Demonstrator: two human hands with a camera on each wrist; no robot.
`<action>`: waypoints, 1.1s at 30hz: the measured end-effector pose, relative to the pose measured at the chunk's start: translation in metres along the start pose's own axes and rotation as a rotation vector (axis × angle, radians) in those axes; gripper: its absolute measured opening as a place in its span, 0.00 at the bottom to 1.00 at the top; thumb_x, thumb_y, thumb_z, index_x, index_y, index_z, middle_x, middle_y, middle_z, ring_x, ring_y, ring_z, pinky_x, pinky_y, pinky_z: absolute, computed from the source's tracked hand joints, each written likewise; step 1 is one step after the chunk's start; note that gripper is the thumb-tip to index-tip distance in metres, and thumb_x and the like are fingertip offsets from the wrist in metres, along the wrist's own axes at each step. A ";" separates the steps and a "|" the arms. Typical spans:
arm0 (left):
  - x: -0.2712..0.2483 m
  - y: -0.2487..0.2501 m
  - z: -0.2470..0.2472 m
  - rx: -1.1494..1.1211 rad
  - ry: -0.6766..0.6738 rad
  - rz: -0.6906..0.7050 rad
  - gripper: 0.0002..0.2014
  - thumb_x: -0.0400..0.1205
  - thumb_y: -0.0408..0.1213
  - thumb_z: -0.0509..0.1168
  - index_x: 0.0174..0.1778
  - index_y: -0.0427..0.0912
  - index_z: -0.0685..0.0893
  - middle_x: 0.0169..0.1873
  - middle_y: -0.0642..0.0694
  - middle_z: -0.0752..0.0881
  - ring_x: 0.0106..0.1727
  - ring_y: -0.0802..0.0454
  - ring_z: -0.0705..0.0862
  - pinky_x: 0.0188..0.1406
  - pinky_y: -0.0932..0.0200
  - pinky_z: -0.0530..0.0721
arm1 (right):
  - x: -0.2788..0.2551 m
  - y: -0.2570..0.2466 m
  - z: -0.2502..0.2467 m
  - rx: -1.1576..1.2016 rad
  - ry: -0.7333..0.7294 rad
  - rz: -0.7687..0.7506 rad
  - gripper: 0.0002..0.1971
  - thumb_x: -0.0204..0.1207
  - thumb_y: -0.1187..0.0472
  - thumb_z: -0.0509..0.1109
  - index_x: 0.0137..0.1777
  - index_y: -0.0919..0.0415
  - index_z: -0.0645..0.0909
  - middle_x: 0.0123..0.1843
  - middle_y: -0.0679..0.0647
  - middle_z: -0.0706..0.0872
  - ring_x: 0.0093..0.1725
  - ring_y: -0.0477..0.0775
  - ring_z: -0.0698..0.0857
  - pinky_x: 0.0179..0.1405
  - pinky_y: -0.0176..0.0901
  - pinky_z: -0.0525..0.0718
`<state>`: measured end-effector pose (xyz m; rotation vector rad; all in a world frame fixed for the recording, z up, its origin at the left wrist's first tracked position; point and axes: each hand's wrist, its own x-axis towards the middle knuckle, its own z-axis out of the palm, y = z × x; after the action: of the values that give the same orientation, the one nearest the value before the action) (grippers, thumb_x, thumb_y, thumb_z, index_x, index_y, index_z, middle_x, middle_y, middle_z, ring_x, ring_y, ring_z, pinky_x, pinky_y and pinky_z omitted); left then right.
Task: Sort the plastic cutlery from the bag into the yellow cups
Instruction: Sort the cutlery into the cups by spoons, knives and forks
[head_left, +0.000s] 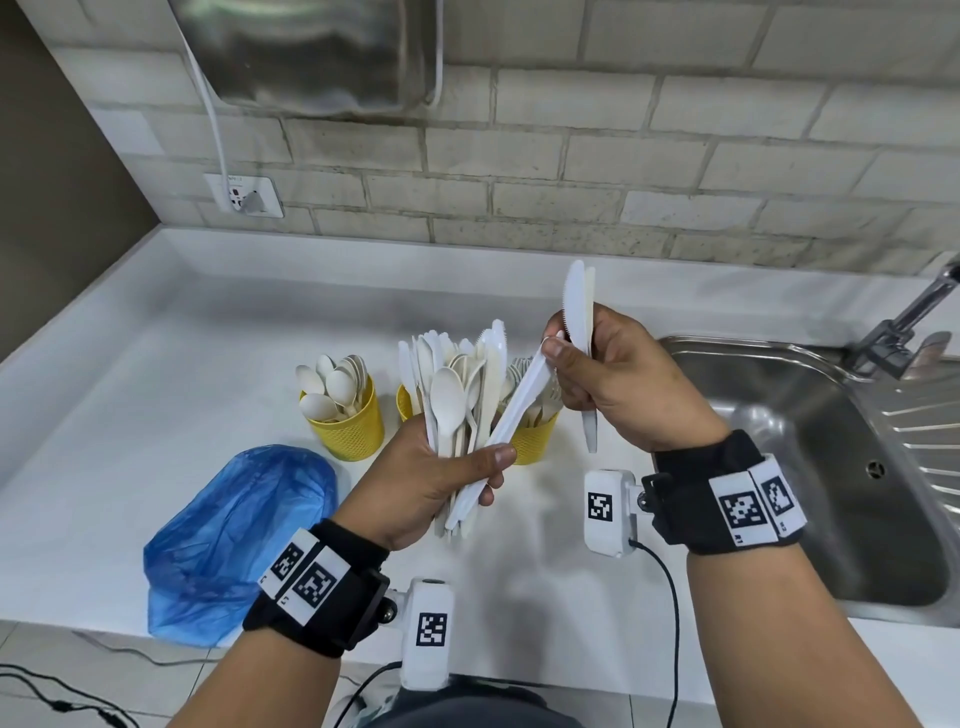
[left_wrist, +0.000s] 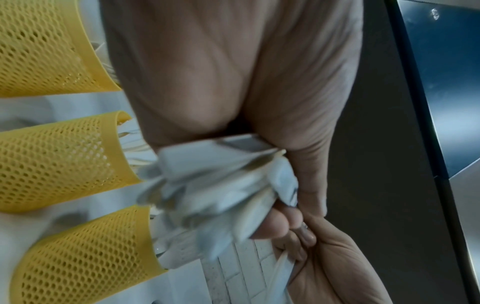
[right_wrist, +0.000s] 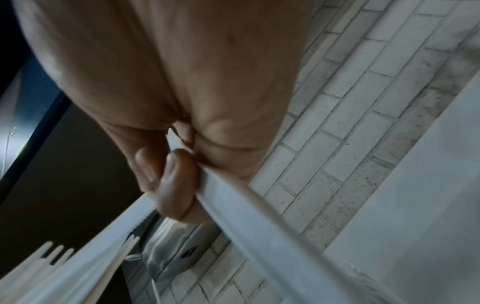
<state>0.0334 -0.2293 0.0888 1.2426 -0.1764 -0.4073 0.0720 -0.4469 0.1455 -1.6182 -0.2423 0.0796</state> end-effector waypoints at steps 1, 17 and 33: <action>0.000 0.000 -0.001 -0.009 0.007 0.004 0.12 0.78 0.29 0.77 0.56 0.39 0.90 0.41 0.34 0.85 0.35 0.43 0.83 0.35 0.52 0.84 | 0.000 0.000 0.000 0.020 0.026 0.008 0.06 0.89 0.71 0.64 0.49 0.63 0.76 0.26 0.44 0.72 0.23 0.48 0.67 0.25 0.38 0.70; 0.002 0.011 0.012 -0.052 0.062 0.092 0.09 0.78 0.25 0.76 0.51 0.33 0.85 0.38 0.33 0.84 0.32 0.44 0.82 0.31 0.53 0.83 | -0.014 0.012 0.034 0.505 0.112 0.148 0.16 0.76 0.57 0.75 0.56 0.70 0.85 0.35 0.58 0.72 0.28 0.50 0.69 0.30 0.42 0.71; 0.002 0.009 0.016 0.000 0.025 0.094 0.06 0.79 0.26 0.75 0.48 0.39 0.89 0.42 0.34 0.85 0.32 0.46 0.82 0.31 0.52 0.83 | -0.006 -0.012 0.015 0.677 0.494 -0.037 0.17 0.94 0.51 0.55 0.44 0.57 0.72 0.27 0.52 0.70 0.23 0.52 0.71 0.25 0.40 0.75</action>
<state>0.0312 -0.2417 0.1022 1.2341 -0.2126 -0.3106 0.0620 -0.4327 0.1554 -0.9170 0.1331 -0.2440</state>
